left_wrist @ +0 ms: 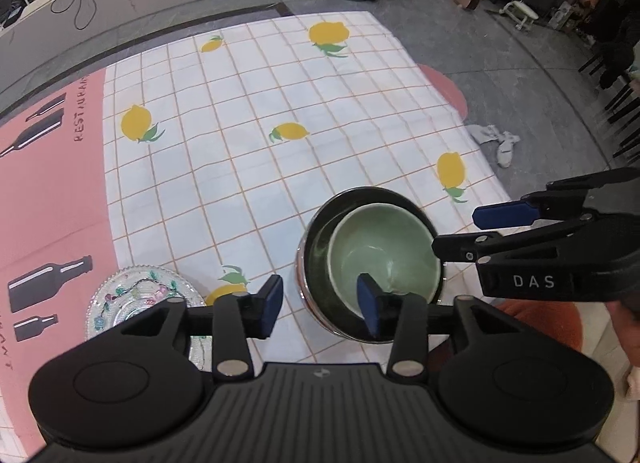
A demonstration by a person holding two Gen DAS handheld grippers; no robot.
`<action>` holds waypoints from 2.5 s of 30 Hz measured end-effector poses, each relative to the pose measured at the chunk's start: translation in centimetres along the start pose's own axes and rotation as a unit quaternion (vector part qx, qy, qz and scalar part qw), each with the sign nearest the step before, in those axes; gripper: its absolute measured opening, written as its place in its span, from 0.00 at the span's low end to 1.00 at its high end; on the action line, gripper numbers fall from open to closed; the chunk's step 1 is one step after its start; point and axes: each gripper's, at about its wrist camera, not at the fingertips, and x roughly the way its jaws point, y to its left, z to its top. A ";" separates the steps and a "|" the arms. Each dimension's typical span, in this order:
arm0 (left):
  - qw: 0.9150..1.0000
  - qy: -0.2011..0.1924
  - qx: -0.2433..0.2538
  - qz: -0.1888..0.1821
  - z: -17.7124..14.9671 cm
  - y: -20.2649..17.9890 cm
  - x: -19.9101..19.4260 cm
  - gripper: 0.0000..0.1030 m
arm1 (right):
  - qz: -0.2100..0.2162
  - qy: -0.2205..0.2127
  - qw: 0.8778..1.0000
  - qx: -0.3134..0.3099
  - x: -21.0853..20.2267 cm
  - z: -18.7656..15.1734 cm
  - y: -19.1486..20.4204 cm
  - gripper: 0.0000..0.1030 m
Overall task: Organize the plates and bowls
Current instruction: 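Grip the rim of the bowl stack with both grippers and lift it, then carry the bowl stack over the glass plate stack and lower it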
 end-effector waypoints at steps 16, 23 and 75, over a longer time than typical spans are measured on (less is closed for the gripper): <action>0.987 -0.096 -0.096 -0.083 -4.4 3.7 1.3 0.77 | 0.057 -0.042 0.985 0.159 1.6 -5.5 -4.7 0.71; 0.964 -0.125 -0.210 -0.103 -7.2 6.0 4.2 0.77 | 0.086 -0.074 0.962 0.249 3.7 -7.8 -5.9 0.72; 0.942 -0.065 -0.293 -0.150 -5.7 6.4 9.7 0.57 | 0.168 -0.054 0.915 0.364 10.1 -7.9 -6.5 0.43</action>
